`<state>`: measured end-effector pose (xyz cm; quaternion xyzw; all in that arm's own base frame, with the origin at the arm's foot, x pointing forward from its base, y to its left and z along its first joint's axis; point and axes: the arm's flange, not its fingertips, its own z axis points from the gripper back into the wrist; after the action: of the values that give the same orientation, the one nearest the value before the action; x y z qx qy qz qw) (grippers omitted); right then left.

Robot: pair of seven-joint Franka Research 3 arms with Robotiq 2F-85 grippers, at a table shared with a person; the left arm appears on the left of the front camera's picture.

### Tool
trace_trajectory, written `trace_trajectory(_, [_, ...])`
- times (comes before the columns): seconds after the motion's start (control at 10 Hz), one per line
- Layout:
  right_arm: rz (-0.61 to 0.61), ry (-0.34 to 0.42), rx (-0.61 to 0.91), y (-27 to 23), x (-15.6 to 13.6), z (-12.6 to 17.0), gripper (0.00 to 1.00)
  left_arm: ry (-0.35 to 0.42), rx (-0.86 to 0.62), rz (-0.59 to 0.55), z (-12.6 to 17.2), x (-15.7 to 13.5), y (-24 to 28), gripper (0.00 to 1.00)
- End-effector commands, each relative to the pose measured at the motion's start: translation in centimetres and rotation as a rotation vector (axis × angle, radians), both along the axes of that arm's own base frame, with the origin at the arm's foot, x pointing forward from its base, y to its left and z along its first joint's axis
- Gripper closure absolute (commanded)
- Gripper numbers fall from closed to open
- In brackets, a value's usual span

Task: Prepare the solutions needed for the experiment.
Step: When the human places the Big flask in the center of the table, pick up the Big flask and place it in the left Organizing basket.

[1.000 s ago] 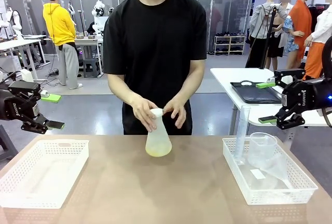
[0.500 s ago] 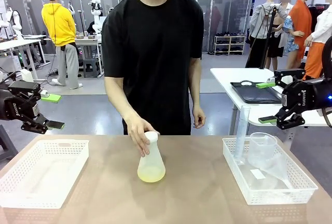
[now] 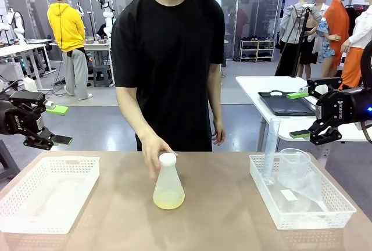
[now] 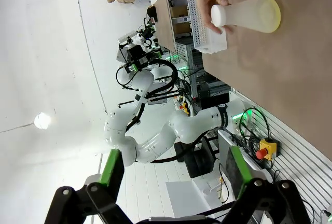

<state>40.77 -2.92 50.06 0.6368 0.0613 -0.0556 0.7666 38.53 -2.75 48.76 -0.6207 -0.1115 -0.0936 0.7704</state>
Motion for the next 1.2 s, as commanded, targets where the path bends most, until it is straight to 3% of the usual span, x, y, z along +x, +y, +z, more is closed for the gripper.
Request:
trace_trajectory(0.0, [-0.006,-0.008,-0.007,0.1,-0.1,0.1,0.0,0.0,0.0,0.0,0.0,0.0,0.0,0.0])
trace_trajectory(0.1, [-0.006,-0.008,-0.007,0.1,-0.1,0.1,0.0,-0.08,0.0,-0.003,0.0,1.7,0.0,0.0])
trace_trajectory(0.3, [-0.006,-0.008,-0.007,0.1,-0.1,0.1,0.0,-0.377,0.004,-0.052,-0.7,5.0,0.4,0.0])
trace_trajectory(0.4, [-0.006,-0.008,-0.007,0.1,-0.1,0.1,0.0,-0.568,-0.047,-0.149,-1.4,6.5,0.7,0.0])
trace_trajectory(0.5, [-0.006,-0.008,-0.007,0.1,-0.1,0.1,0.0,-0.695,-0.072,-0.179,-2.2,7.8,1.1,0.0])
trace_trajectory(0.7, [-0.006,-0.008,-0.007,0.1,-0.1,0.1,0.0,-0.871,-0.069,-0.09,-2.4,9.0,0.8,0.0])
trace_trajectory(0.8, [-0.006,-0.008,-0.007,0.1,-0.1,0.1,0.0,-0.823,-0.067,-0.057,-2.6,9.5,0.5,0.0])
trace_trajectory(0.9, [-0.006,-0.008,-0.007,0.1,-0.1,0.1,0.0,-0.663,-0.027,-0.098,-2.1,9.7,0.4,0.0])
trace_trajectory(1.0, [-0.006,-0.008,-0.007,0.1,-0.1,0.1,0.0,-0.834,-0.039,-0.079,-2.6,9.1,0.9,0.0])
trace_trajectory(1.1, [-0.006,-0.008,-0.007,0.1,-0.1,0.1,0.0,-0.834,-0.039,-0.079,-2.6,9.1,0.9,0.0])
